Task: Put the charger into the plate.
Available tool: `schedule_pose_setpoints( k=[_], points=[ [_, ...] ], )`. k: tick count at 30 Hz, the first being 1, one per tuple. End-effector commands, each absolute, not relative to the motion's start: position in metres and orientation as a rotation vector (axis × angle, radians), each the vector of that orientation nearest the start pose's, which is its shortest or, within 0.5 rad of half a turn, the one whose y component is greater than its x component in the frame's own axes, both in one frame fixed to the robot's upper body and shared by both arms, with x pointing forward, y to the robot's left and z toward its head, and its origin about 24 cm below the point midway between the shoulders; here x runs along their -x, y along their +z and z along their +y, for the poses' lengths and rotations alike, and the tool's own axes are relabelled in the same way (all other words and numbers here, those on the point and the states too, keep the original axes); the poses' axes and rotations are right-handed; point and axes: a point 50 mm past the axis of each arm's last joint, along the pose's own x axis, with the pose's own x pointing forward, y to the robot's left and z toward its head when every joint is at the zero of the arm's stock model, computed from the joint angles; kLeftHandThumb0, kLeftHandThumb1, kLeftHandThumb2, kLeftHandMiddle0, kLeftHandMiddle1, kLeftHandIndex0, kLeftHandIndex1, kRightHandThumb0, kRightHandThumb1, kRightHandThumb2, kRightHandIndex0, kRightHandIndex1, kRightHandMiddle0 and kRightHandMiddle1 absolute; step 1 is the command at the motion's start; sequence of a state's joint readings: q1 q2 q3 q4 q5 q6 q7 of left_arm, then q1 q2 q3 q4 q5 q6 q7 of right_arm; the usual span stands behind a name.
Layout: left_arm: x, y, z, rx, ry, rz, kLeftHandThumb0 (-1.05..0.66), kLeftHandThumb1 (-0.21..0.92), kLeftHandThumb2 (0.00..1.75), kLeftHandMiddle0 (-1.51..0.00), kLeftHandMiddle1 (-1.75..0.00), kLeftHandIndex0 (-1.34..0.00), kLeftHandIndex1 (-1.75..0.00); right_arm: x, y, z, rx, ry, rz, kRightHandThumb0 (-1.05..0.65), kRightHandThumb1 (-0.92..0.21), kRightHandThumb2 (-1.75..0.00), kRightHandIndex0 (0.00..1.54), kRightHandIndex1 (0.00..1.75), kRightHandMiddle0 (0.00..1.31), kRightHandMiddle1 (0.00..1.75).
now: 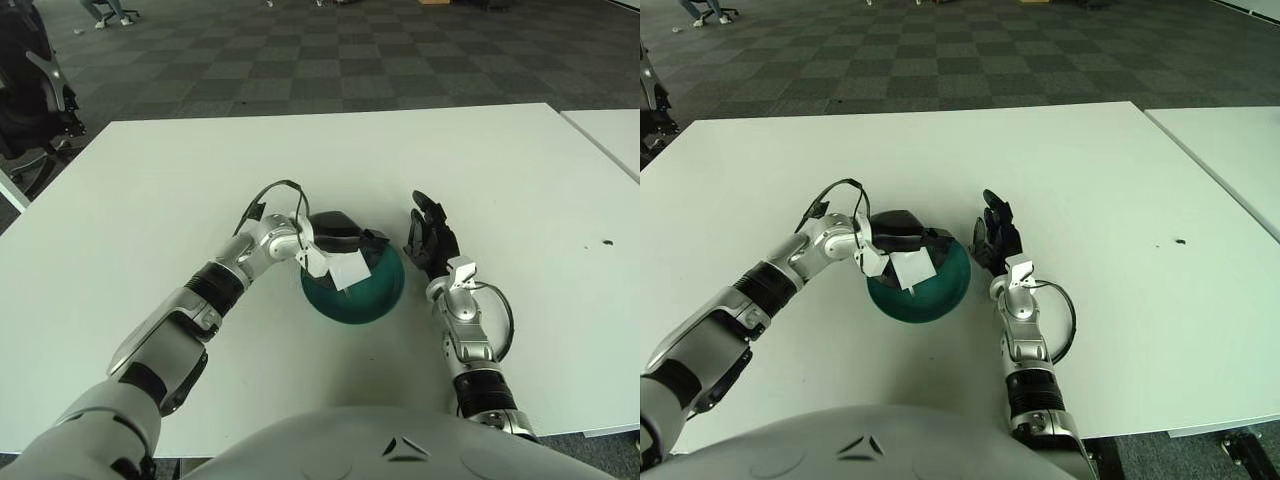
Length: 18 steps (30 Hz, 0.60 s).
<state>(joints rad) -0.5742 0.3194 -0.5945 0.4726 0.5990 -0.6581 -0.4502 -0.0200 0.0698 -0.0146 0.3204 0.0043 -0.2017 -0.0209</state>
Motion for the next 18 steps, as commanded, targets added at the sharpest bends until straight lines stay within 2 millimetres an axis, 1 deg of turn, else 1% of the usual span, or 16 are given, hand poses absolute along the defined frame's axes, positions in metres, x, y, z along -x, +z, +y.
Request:
schedule_pose_setpoints(
  k=[1,11,18],
  points=[
    [-0.2848,0.0616,0.0453,-1.230,-1.287,-0.499,-0.44,0.46,1.13,-0.89,-1.75,-0.50,-1.75,-0.2086,-0.0671,-0.1359,-0.116,-0.062,0.425,-0.72,-0.92,-0.82,0.18,0.01,0.00,0.57],
    [-0.2864,0.0626,0.0419,-1.240,-1.302,-0.493,-0.44,0.45,1.14,-0.86,-1.75,-0.51,-1.75,-0.2098,-0.0685,-0.1357,-0.136,-0.056,0.425,-0.72,-0.92,-0.81,0.22,0.02,0.00,0.61],
    [-0.2884,0.0685,0.0411,-1.257,-1.327,-0.496,-0.42,0.51,1.07,-0.77,-1.75,-0.46,-1.75,-0.2110,-0.0684,-0.1355,-0.150,-0.046,0.415,-0.74,-0.92,-0.81,0.28,0.04,0.00,0.68]
  ],
)
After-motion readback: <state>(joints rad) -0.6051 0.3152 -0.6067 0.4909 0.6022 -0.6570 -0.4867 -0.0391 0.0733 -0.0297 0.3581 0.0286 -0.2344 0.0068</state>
